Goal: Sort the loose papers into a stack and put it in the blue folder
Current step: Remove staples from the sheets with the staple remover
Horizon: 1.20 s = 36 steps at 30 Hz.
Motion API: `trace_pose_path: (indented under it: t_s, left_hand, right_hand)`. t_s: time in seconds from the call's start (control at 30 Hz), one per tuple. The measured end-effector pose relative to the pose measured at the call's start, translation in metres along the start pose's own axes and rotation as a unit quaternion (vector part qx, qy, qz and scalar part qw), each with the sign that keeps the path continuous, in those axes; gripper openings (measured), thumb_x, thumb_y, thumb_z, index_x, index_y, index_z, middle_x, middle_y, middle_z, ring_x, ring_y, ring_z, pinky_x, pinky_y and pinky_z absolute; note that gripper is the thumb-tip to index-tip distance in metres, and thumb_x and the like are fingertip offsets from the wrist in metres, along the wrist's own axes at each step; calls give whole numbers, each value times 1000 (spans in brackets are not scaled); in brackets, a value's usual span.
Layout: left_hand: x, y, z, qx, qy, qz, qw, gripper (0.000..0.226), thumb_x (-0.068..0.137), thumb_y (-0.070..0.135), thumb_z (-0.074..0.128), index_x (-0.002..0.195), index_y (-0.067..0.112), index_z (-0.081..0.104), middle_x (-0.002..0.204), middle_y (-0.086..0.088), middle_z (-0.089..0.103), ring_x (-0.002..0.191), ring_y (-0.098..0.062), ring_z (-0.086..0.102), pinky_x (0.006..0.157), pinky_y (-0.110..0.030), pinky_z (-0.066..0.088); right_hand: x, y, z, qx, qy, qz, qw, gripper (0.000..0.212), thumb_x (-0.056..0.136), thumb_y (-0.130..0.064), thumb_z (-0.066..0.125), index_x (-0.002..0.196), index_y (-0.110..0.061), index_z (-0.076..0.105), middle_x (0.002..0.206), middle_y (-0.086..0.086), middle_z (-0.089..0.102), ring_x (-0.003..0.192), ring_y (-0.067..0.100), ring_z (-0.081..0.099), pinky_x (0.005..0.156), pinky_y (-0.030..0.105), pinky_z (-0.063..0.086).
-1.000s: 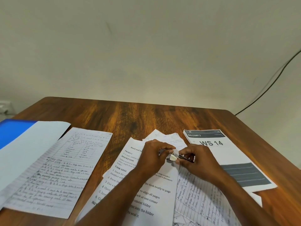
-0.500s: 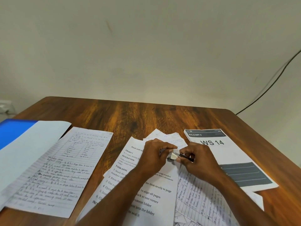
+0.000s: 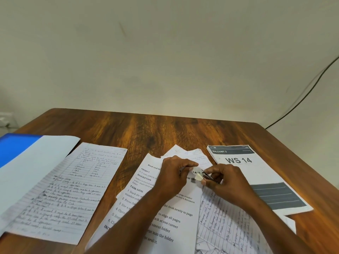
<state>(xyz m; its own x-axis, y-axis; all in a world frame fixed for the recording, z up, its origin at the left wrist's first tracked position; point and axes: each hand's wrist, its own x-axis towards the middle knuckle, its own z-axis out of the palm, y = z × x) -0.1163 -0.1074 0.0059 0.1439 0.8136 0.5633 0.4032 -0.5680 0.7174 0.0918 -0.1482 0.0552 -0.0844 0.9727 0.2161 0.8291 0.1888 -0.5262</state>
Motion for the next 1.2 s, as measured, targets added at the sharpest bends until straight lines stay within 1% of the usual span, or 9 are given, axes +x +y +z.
trace_pose_path:
  t_s: [0.23, 0.5, 0.6, 0.73, 0.83, 0.9, 1.03, 1.13, 1.2]
  left_hand:
    - [-1, 2, 0, 32, 9, 2, 999, 23, 96, 18, 67, 112, 27, 81, 108, 12, 79, 101, -6, 69, 98, -49, 54]
    - [1, 22, -13, 32, 60, -14, 998, 22, 96, 11, 71, 107, 27, 83, 98, 34, 68, 100, -2, 66, 97, -49, 54]
    - [6, 32, -22, 35, 73, -10, 997, 26, 96, 8, 72, 105, 30, 83, 91, 39, 62, 94, 2, 64, 87, -39, 55]
    - [17, 49, -36, 10, 93, -29, 995, 36, 97, 6, 70, 100, 41, 78, 91, 36, 68, 93, -5, 68, 77, -24, 58]
    - [25, 58, -42, -4, 127, -58, 990, 40, 97, 11, 71, 96, 51, 71, 102, 18, 73, 94, -4, 70, 76, -14, 55]
    - [32, 64, -46, -21, 141, -73, 987, 41, 99, 13, 70, 95, 54, 71, 108, 10, 75, 96, -4, 70, 78, -20, 58]
    - [36, 71, -54, 14, 171, -67, 983, 30, 97, 21, 74, 116, 44, 72, 122, 7, 73, 111, -11, 66, 95, -35, 58]
    - [26, 66, -61, 114, 178, -139, 967, 70, 92, 39, 79, 153, 34, 46, 157, -2, 50, 145, -29, 44, 120, -59, 35]
    - [11, 61, -69, 127, 171, -211, 954, 96, 88, 46, 80, 163, 32, 22, 166, -3, 35, 152, -31, 34, 122, -57, 26]
  right_hand:
    - [-12, -3, -7, -104, 5, 70, 992, 43, 74, -58, 88, 106, -32, 78, 79, -17, 72, 70, 4, 67, 60, 19, 47]
    - [-16, -7, -5, -111, 3, 107, 988, 62, 67, -68, 87, 113, -28, 78, 93, -12, 76, 76, 5, 69, 76, 29, 61]
    - [-21, -16, -3, -11, 51, 70, 996, 68, 67, -71, 83, 120, -28, 76, 98, -13, 78, 81, 3, 70, 81, 26, 61]
    - [-29, -34, 7, 158, 10, 52, 986, 38, 71, -58, 89, 90, -27, 78, 69, -12, 73, 64, -1, 66, 64, 20, 52]
    - [-31, -34, 20, 228, -36, 35, 972, 30, 85, -40, 86, 76, -14, 74, 64, 1, 70, 59, 9, 65, 64, 38, 57]
    - [-31, -33, 23, 266, -44, 48, 962, 20, 90, -26, 83, 78, -13, 73, 60, 1, 66, 64, 21, 70, 66, 44, 61]
    - [-26, -33, 19, 316, -21, 63, 946, 26, 89, -27, 81, 90, -4, 71, 82, 29, 71, 82, 48, 73, 78, 56, 61]
    - [-24, -29, 14, 369, 4, 69, 927, 58, 77, -51, 86, 94, 2, 68, 101, 37, 67, 79, 36, 71, 89, 65, 54]
    - [-21, -28, 7, 427, 24, 91, 899, 25, 91, -23, 80, 94, 1, 74, 98, 30, 75, 87, 29, 71, 94, 63, 54]
